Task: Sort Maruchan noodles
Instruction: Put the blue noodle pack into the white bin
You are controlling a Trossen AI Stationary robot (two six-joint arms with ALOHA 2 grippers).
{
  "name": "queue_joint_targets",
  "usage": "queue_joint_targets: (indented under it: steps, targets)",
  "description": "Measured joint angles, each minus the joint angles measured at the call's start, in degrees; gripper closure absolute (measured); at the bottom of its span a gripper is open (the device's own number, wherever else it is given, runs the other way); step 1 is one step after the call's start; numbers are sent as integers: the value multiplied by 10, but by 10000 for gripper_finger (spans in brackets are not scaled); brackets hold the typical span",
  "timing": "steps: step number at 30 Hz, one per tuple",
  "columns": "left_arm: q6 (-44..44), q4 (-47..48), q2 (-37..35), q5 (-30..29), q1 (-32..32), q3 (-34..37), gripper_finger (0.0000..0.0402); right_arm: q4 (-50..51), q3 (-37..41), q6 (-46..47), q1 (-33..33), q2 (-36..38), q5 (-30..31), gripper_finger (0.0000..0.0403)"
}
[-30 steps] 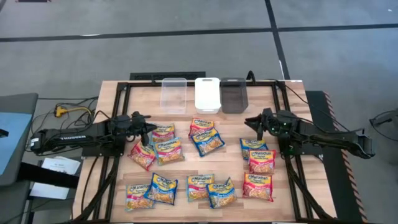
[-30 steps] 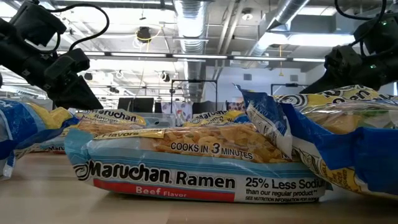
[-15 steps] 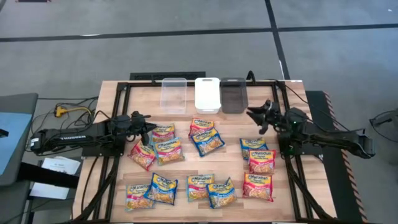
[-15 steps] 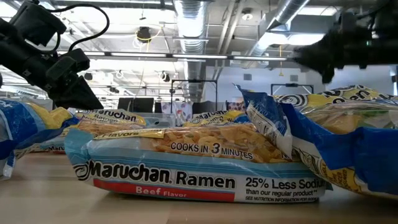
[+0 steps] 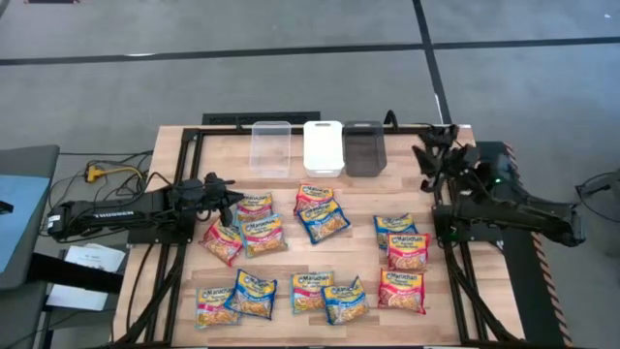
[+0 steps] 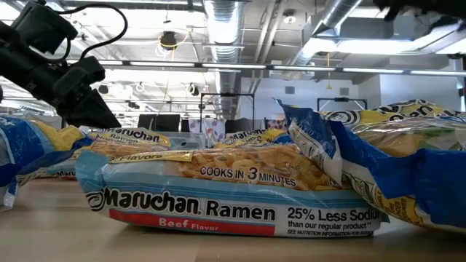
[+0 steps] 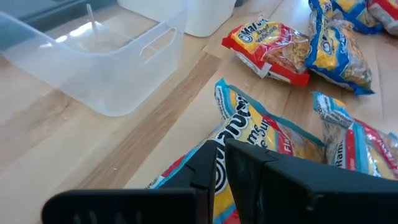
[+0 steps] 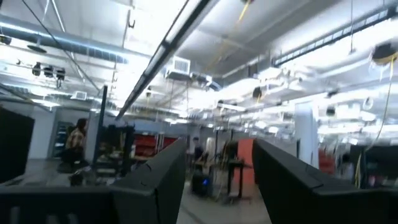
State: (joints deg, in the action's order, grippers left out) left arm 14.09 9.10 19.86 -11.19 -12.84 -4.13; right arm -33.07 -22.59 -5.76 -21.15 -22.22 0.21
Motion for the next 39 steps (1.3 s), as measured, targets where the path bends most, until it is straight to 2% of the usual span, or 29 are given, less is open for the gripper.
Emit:
queue_joint_targets:
  steps: [7,10,16,23,29,39]
  targets:
    - [4,-1,0,-17,0,0,379,4,-106,-84,0,-95,-1,195]
    - [4,-1,0,-17,0,0,379,35,-149,-106,0,-141,-2,195]
    - [-6,-1,0,-18,0,0,379,150,-236,-107,-5,-236,5,195]
    - [-10,-3,0,-54,0,0,379,264,-317,-58,-33,-349,15,195]
    - [-5,-4,0,-57,0,0,379,349,-350,-34,-25,-423,15,195]
    - [-5,-16,0,-58,0,1,379,408,-373,-23,31,-522,12,195]
